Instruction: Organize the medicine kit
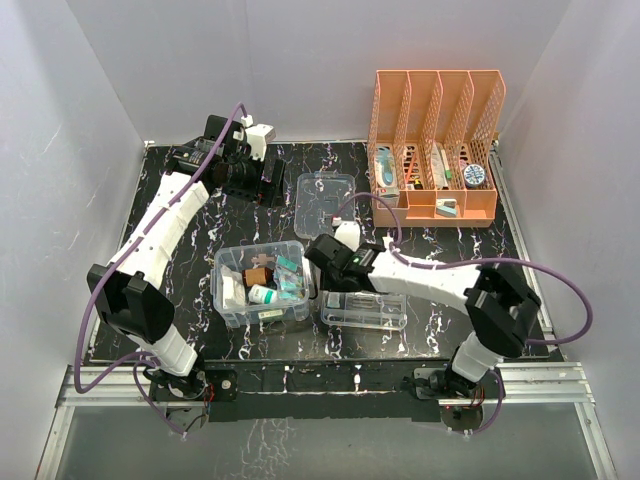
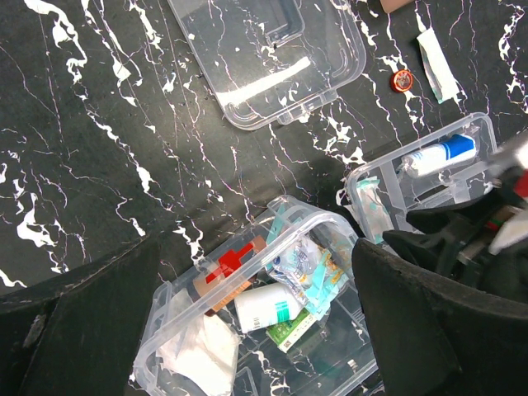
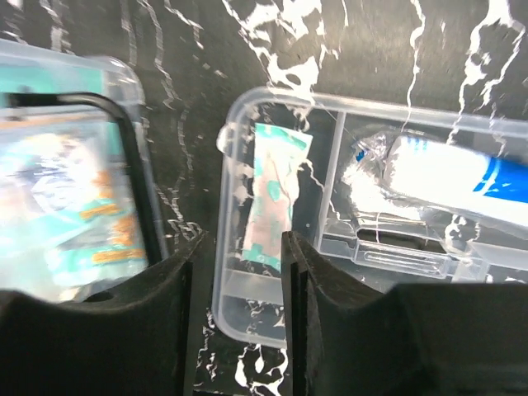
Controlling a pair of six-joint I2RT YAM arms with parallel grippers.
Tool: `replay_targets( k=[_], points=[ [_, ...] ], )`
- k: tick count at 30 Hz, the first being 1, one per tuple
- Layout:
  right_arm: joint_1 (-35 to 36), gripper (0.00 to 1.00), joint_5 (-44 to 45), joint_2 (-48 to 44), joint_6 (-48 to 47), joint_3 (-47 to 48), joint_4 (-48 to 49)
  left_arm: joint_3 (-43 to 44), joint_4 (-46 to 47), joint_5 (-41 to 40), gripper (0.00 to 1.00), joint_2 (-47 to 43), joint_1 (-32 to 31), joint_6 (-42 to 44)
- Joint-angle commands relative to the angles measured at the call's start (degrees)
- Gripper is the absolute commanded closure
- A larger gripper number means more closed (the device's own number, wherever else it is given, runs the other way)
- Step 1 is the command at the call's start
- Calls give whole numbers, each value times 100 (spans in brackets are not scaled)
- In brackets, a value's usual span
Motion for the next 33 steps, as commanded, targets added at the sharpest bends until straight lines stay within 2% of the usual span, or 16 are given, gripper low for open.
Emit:
replay_targets(
  k=[1, 4, 9, 13, 22, 33],
  points=[
    [-14, 58, 683, -561, -175, 750, -328, 153, -83, 76, 1, -73, 32, -5],
    [-603, 47, 768, -544, -856, 1148, -743, 147, -62, 44, 1, -79, 35, -3],
    [-2181, 40, -85, -428, -2128, 1128, -440, 195, -116, -20, 1, -92, 35, -7],
    [-2848, 37, -501, -36, -2803, 1121, -345, 192, -234, -171, 1, -106, 35, 10],
    [-3169, 43, -1002, 504, -3072, 672, 113, 180, -540, -700, 1, 111, 35, -123],
    [-3327, 45, -1084, 817, -3182, 263, 461, 152, -553, -718, 1, 231, 35, -104]
  ],
)
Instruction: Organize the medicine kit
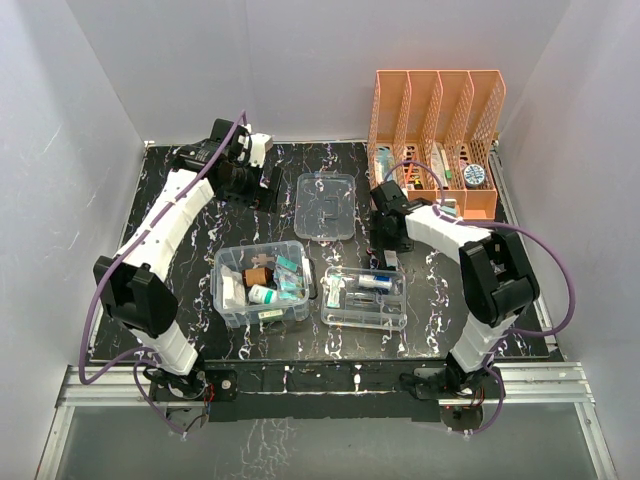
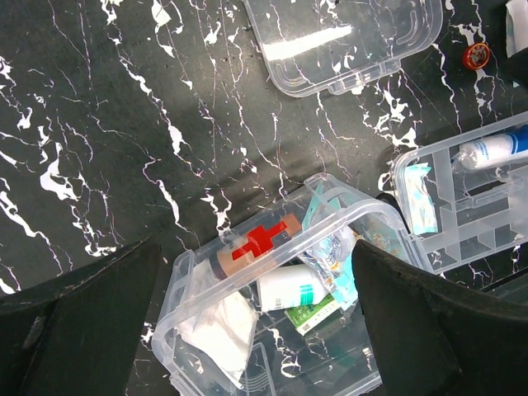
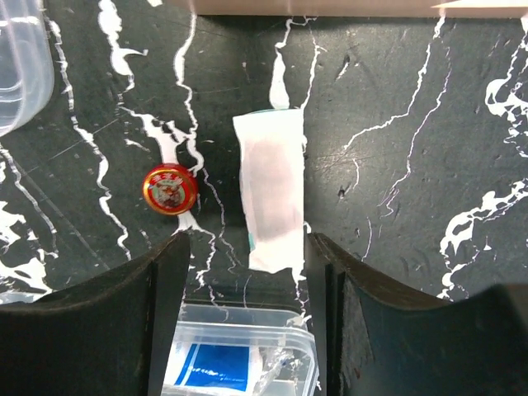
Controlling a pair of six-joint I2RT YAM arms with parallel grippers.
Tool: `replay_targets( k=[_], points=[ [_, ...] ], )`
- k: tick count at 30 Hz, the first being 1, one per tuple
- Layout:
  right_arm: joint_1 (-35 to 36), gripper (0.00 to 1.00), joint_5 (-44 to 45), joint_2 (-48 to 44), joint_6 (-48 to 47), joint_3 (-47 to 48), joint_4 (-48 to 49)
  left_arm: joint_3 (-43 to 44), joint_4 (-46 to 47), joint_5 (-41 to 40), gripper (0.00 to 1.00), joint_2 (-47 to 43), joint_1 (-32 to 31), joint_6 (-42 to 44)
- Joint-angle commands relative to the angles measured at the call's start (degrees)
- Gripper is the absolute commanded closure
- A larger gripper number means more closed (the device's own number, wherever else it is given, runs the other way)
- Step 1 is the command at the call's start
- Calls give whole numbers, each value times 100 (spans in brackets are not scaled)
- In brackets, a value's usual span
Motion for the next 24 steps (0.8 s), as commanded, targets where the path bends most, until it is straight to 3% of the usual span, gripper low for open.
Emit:
replay_targets(
  k=[1, 7, 12, 15, 24],
  points=[
    [-133, 45, -40, 212, -135, -178, 421, 138, -123, -17, 1, 7, 35, -54],
    [-294, 50, -163, 453, -234, -330, 599, 175, -131, 23, 1, 85, 35, -56],
    [-319, 87, -187, 532, -298, -365, 565, 237, -132, 61, 1, 176, 35, -57],
    [-316, 100, -120, 344, -307, -399, 506, 271, -140, 80, 1, 226, 35, -58],
    [-101, 100, 246, -1267, 106, -159, -262, 238, -66, -116, 1, 202, 35, -145]
  ],
)
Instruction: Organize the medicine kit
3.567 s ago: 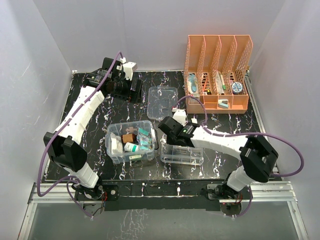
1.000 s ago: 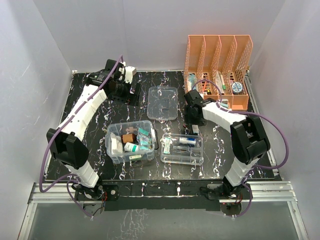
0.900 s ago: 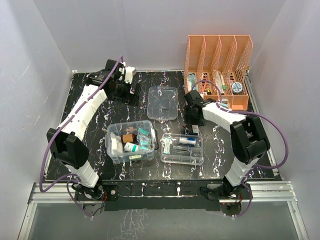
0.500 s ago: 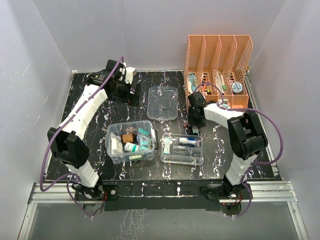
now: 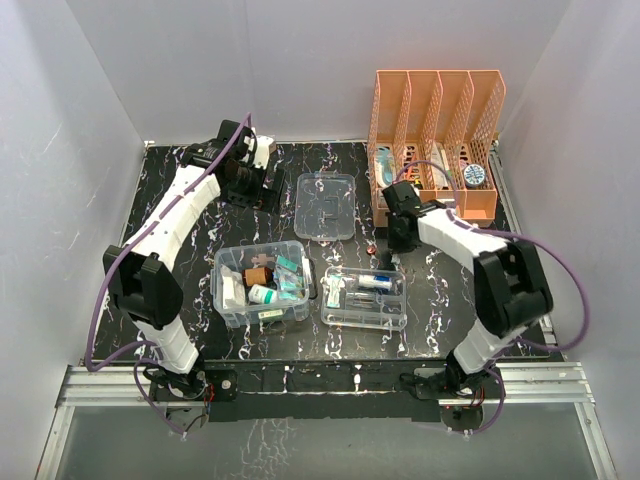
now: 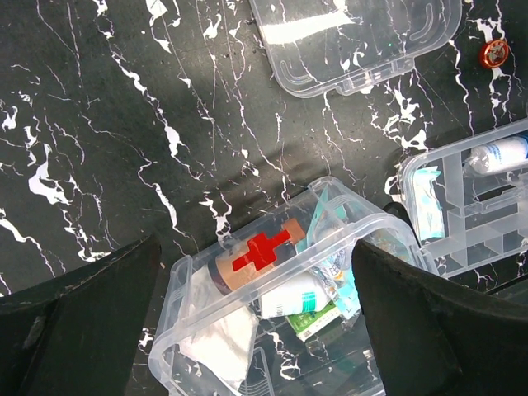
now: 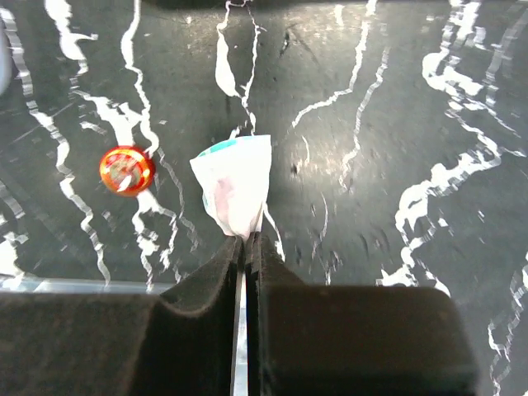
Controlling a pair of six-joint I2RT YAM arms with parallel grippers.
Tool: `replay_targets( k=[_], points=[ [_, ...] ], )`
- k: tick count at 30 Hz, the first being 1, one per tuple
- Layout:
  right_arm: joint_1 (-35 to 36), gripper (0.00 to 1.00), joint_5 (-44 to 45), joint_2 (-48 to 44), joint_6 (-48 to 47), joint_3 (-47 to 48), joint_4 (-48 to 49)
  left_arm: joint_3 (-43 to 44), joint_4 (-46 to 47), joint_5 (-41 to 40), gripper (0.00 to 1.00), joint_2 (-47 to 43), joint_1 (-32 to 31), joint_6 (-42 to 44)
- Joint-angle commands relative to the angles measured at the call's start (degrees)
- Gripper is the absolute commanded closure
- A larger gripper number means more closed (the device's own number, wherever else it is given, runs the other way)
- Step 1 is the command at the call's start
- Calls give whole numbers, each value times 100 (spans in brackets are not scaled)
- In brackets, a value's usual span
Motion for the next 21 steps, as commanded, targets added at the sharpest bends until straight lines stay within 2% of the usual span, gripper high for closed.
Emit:
replay_targets(
  k=[1, 6, 9, 13, 21],
  points=[
    [272, 100, 363, -1201, 414, 204, -386, 146, -18, -200, 1, -181, 34, -145],
    [906, 100, 615, -1656, 1087, 323, -746, 224, -101, -630, 1, -115, 32, -248],
    [1557, 100, 729, -1684, 1589, 224, -710, 270, -155, -793, 1, -79, 35, -295],
    [2351, 100, 911, -1521, 2295, -76, -444, 269, -150, -846, 1, -137, 35, -361],
    [3132, 100, 1005, -884, 2953, -161, -42, 170, -196, -879, 1, -305, 35, -339]
  ],
)
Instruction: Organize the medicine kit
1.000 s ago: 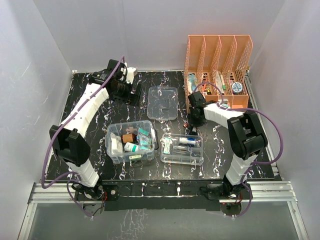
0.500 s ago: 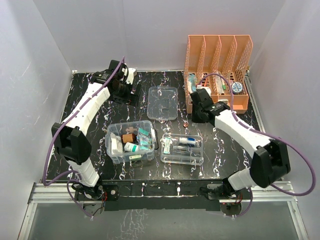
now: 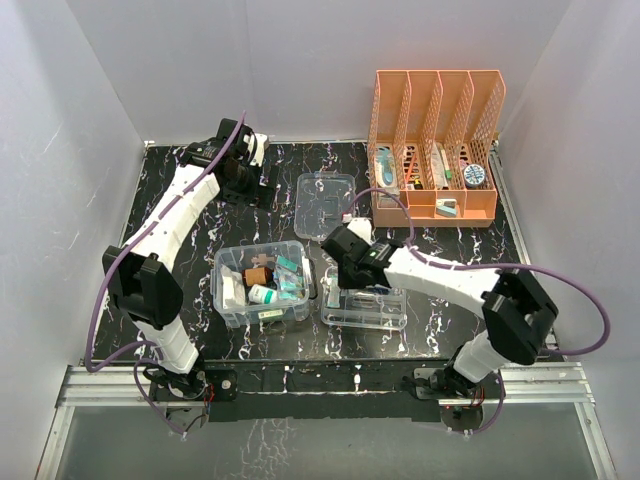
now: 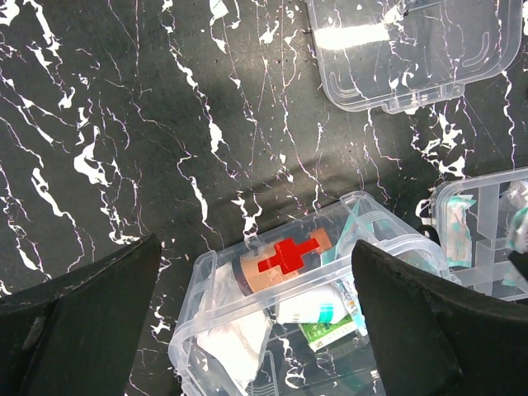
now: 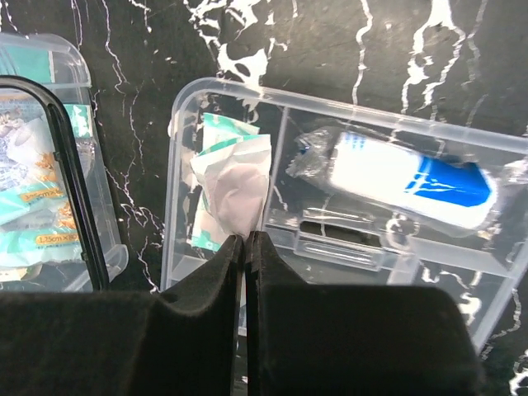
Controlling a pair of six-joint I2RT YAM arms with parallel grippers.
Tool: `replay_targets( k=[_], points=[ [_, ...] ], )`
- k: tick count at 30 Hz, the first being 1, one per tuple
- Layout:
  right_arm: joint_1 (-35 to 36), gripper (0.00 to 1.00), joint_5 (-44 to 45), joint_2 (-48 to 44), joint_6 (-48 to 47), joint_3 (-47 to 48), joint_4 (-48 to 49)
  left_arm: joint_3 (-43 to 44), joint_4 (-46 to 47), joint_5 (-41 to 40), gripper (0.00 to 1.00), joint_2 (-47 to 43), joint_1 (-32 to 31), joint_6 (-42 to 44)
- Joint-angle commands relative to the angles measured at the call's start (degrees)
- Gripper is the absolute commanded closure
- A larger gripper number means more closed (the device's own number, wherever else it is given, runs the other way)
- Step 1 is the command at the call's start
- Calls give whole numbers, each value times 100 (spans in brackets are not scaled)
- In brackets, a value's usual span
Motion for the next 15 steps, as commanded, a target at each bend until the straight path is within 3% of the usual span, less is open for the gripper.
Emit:
replay_targets(
  k=[1, 15],
  points=[
    [266, 100, 308, 277, 578, 124, 417, 83, -174, -105, 1, -324, 35, -43],
    [414, 100, 237, 950, 791, -70, 741, -32, -185, -112, 1, -474, 35, -43]
  ],
)
